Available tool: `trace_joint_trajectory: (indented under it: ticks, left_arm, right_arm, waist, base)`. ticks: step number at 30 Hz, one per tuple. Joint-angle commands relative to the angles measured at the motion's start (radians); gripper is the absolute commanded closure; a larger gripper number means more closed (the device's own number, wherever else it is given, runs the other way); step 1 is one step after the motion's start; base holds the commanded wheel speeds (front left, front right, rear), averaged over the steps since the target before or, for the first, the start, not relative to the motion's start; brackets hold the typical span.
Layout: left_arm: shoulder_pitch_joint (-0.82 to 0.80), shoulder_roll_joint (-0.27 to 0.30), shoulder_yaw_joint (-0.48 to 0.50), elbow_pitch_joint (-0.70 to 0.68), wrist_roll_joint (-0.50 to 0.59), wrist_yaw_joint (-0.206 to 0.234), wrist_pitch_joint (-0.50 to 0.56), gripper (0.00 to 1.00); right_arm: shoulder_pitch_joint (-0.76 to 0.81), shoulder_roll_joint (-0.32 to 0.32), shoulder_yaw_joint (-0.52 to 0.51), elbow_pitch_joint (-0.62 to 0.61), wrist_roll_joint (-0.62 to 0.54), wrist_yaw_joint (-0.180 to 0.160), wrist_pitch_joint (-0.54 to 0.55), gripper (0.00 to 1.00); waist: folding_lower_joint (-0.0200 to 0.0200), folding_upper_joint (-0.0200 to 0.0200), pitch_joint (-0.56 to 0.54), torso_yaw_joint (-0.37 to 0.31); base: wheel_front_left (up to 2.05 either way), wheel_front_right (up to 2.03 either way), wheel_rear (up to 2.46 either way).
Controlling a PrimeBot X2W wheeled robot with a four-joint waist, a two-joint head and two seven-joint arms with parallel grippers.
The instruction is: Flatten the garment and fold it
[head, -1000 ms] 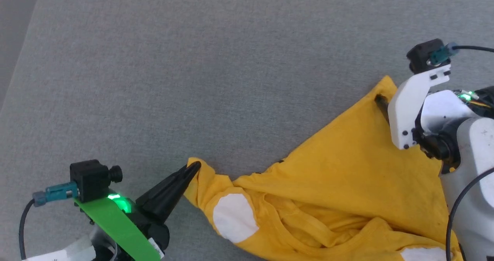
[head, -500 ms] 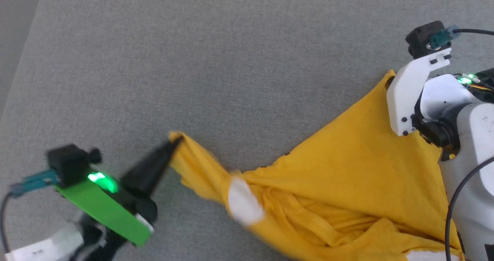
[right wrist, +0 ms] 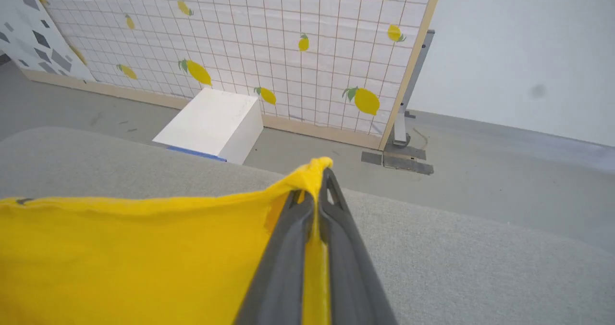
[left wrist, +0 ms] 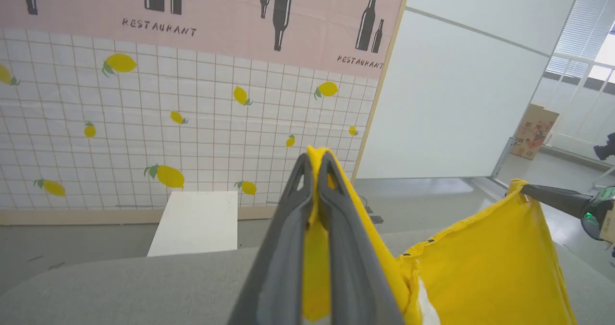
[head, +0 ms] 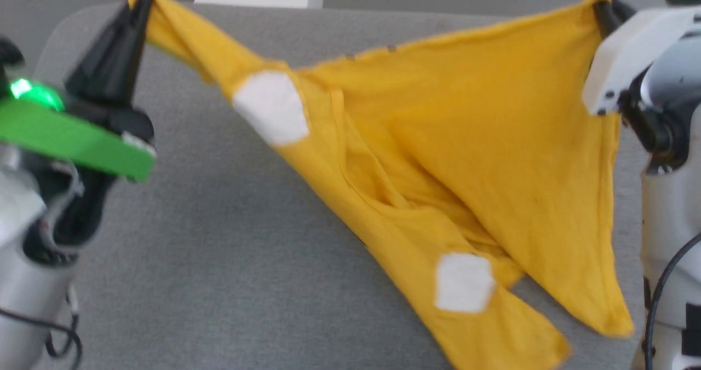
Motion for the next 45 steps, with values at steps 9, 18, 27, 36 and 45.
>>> trace_joint_trajectory:
  ticks: [9, 18, 27, 36, 45]
  left_arm:
    - [-0.404, 0.012, -0.056, 0.221, 0.093, 0.009, 0.187, 1.00]
    - [-0.705, -0.051, -0.091, 0.477, 0.254, 0.018, 0.113, 1.00]
    - [-0.897, -0.132, -0.043, 0.686, 0.255, 0.018, -0.016, 1.00]
    - [-0.969, -0.121, -0.036, 0.797, 0.244, -0.041, -0.043, 1.00]
    - [-1.059, -0.116, -0.011, 0.812, 0.237, -0.069, -0.110, 1.00]
  right_arm:
    - [-0.229, 0.029, 0.016, 0.105, -0.049, -0.002, -0.065, 1.00]
    - [-0.462, 0.053, -0.043, 0.283, -0.165, -0.002, -0.198, 1.00]
    - [-0.600, 0.055, -0.083, 0.465, -0.201, -0.002, -0.280, 1.00]
    - [-0.668, 0.056, -0.117, 0.539, -0.237, -0.002, -0.301, 1.00]
    - [-0.779, 0.056, -0.150, 0.561, -0.255, -0.002, -0.369, 1.00]
  waist:
    - [0.0000, 0.0000, -0.141, -0.175]
    - [0.0000, 0.0000, -0.117, -0.243]
    - [0.0000, 0.0000, -0.073, -0.259]
    - [0.0000, 0.0000, 0.011, -0.248]
    - [0.0000, 0.0000, 0.145, -0.239]
  base:
    - [0.00, 0.00, 0.00]
    - [0.00, 0.00, 0.00]
    - [0.00, 0.00, 0.00]
    - [0.00, 0.00, 0.00]
    - [0.00, 0.00, 0.00]
